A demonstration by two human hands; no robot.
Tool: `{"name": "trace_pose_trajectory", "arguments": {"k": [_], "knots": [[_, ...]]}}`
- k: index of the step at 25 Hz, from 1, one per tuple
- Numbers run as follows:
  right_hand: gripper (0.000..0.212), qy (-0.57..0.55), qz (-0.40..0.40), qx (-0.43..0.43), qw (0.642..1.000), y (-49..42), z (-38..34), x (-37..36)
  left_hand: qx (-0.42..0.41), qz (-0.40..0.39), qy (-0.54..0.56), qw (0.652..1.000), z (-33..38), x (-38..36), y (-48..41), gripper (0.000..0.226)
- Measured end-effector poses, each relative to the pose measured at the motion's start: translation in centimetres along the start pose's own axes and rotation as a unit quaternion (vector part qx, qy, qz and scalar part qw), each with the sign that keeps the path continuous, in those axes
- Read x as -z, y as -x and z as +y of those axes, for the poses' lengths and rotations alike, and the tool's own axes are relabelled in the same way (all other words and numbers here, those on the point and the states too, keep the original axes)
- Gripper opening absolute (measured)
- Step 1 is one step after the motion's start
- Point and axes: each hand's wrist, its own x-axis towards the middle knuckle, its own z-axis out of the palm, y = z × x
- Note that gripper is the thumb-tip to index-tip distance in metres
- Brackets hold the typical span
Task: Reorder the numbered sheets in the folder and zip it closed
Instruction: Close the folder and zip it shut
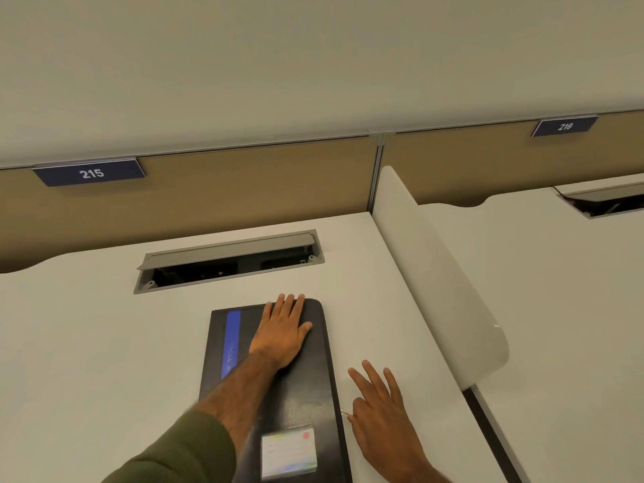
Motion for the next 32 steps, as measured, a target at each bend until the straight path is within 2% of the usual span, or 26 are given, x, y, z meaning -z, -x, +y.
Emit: {"name": "trace_pose_trajectory", "arguments": {"k": [3,6,7,10,11,14,17,24,28,32], "knots": [[0.031,0.003,0.020,0.005,1.000,-0.6,0.5,-0.5,-0.002,0.008,0.010,1.000,0.5,-0.6,0.0,0.069],[0.056,0.002,0.060,0.007,0.998,-1.8,1.2,-1.3,0.000,0.017,0.015,1.000,0.8,-1.0,0.2,0.068],[0.053,0.006,0.058,0.007,0.998,-2.6,1.5,-1.2,0.003,0.022,0.020,1.000,0.8,-1.2,0.2,0.068],[0.026,0.018,0.036,0.004,0.999,-5.7,2.4,-1.1,0.005,0.033,0.036,0.999,0.7,-1.8,0.3,0.068],[0.024,0.017,0.033,0.003,0.999,-6.7,2.7,-1.2,0.003,0.034,0.037,0.999,0.7,-1.9,0.3,0.068],[0.028,0.008,0.041,0.004,0.999,-9.8,3.4,-1.6,0.000,0.034,0.043,0.999,0.6,-2.1,0.4,0.069],[0.019,0.001,0.045,0.005,0.999,-12.6,4.1,-1.7,-0.007,0.034,0.049,0.998,0.5,-2.3,0.4,0.069],[0.016,-0.006,0.046,0.015,0.999,-18.1,4.9,-1.8,-0.026,0.035,0.048,0.998,0.8,-2.3,0.4,0.068],[0.020,-0.021,0.032,0.051,0.998,-20.7,5.2,-1.6,-0.028,0.025,0.049,0.998,0.8,-2.3,0.4,0.069],[0.025,-0.033,0.040,0.132,0.990,-22.7,5.8,-1.7,-0.031,0.025,0.048,0.998,0.7,-2.2,0.4,0.068]]}}
